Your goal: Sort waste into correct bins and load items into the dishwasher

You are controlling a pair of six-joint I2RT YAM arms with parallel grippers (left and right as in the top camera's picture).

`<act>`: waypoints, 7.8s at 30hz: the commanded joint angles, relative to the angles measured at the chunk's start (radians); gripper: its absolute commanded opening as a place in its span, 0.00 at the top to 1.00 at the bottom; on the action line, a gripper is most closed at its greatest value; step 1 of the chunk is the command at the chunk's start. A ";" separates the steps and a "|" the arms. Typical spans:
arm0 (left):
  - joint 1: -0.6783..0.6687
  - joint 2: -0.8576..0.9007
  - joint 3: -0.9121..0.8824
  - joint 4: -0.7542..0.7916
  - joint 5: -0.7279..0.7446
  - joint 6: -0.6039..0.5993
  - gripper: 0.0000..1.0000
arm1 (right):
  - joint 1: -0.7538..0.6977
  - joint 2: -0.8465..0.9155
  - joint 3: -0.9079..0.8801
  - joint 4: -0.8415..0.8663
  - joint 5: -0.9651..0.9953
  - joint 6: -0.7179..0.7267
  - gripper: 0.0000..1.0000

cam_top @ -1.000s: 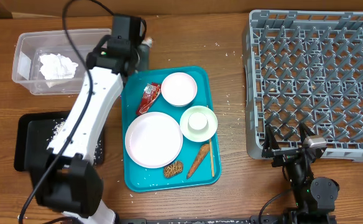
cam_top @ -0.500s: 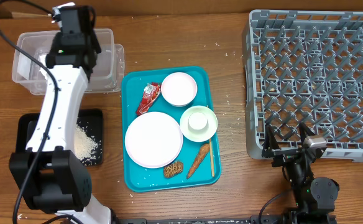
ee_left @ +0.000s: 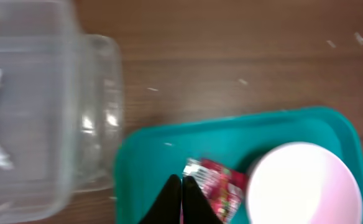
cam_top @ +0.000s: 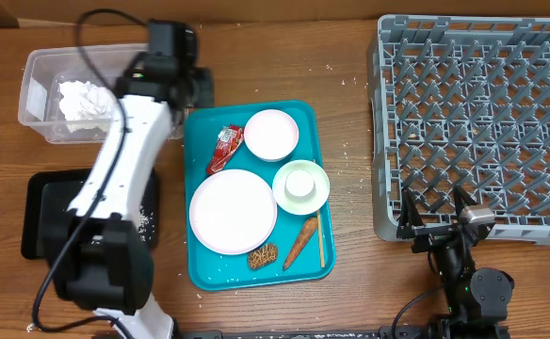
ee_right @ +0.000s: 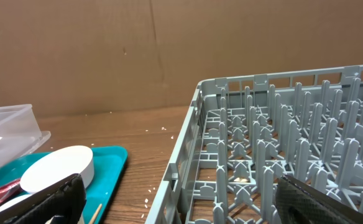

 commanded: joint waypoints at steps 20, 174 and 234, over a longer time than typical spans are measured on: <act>-0.188 0.203 -0.008 0.001 0.064 0.012 0.96 | -0.003 -0.005 -0.010 0.006 0.002 -0.001 0.00; 0.101 0.058 0.145 0.076 -0.317 -0.113 0.96 | -0.003 -0.005 -0.010 0.006 0.002 -0.001 0.00; -0.312 -0.032 0.134 -0.512 0.293 0.060 0.13 | -0.003 -0.005 -0.010 0.006 0.002 -0.001 0.00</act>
